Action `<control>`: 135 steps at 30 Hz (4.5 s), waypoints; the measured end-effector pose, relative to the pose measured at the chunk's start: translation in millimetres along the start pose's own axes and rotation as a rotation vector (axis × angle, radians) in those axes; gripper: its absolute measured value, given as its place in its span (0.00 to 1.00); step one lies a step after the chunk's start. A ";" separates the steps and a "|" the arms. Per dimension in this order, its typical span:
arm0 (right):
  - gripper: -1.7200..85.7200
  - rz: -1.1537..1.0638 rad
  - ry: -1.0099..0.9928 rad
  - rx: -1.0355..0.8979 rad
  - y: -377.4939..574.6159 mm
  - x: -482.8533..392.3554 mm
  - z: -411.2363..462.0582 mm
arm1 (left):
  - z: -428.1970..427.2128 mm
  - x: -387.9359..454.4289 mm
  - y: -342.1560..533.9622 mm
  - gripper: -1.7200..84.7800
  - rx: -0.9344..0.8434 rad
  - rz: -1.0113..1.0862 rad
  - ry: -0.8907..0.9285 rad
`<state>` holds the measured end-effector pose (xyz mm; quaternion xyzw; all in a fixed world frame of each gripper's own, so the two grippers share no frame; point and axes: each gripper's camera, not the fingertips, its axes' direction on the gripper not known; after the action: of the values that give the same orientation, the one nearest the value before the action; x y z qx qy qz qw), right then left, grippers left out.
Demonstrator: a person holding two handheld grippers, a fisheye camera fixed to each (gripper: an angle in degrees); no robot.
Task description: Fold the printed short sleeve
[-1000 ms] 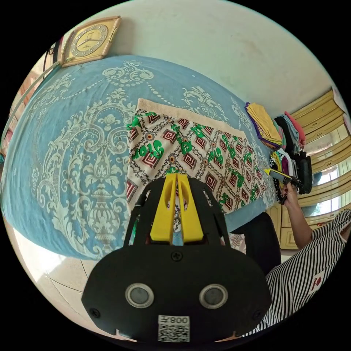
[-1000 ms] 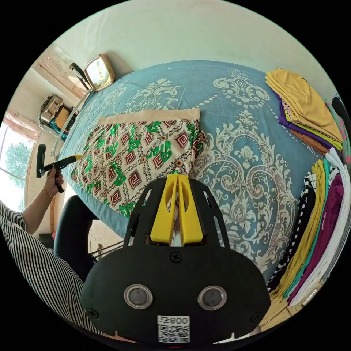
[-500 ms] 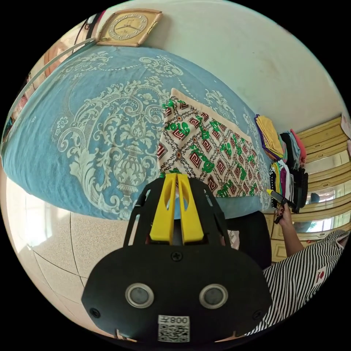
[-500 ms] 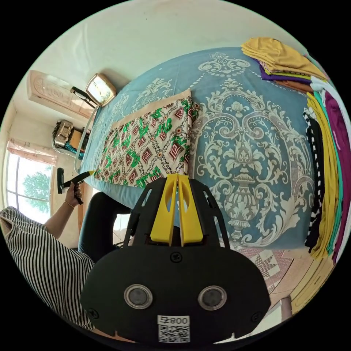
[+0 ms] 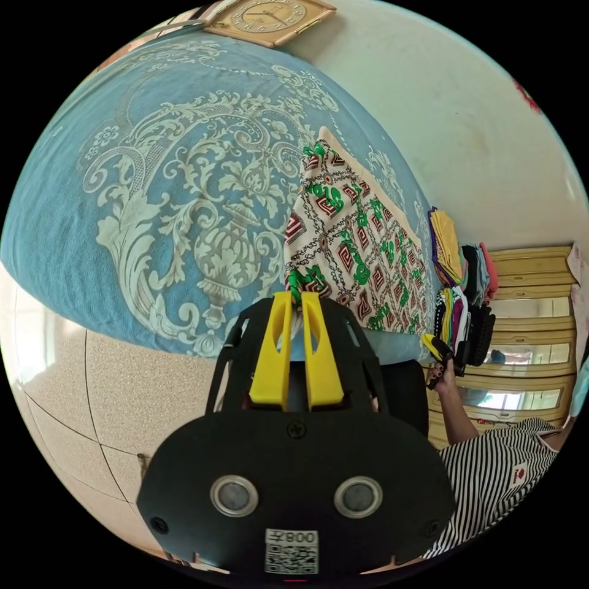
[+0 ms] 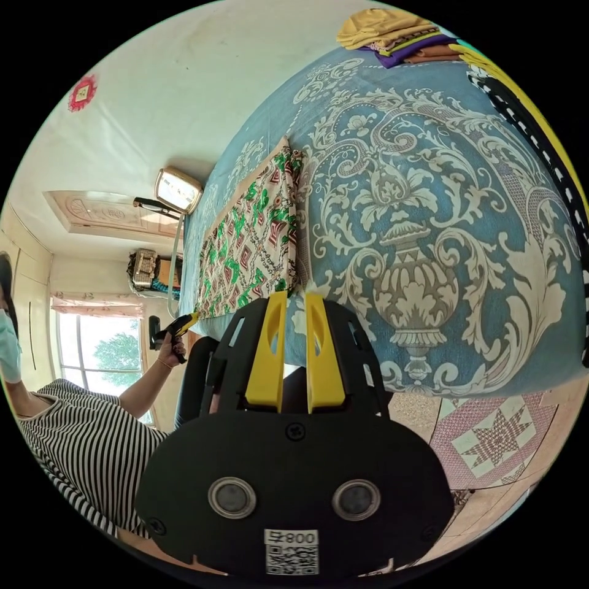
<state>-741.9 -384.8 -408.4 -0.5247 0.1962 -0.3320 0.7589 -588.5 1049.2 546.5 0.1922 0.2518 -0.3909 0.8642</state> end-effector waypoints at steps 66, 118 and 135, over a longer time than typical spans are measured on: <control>0.02 -0.121 -0.343 -0.033 -1.2 55.6 61.0 | 43.3 826.7 43.8 0.11 -0.151 1.270 -0.359; 0.05 0.120 -0.203 -0.084 -274.3 56.5 205.2 | -4.5 1006.6 32.9 0.03 -0.138 1.147 -0.298; 0.03 0.125 -0.114 -0.023 -230.0 18.7 145.6 | -0.7 955.9 78.7 0.03 -0.191 1.207 -0.189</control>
<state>-703.3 -353.8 -140.1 -0.5379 0.1891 -0.2513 0.7821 14.6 545.0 -3.1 0.1869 0.0549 0.1758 0.9650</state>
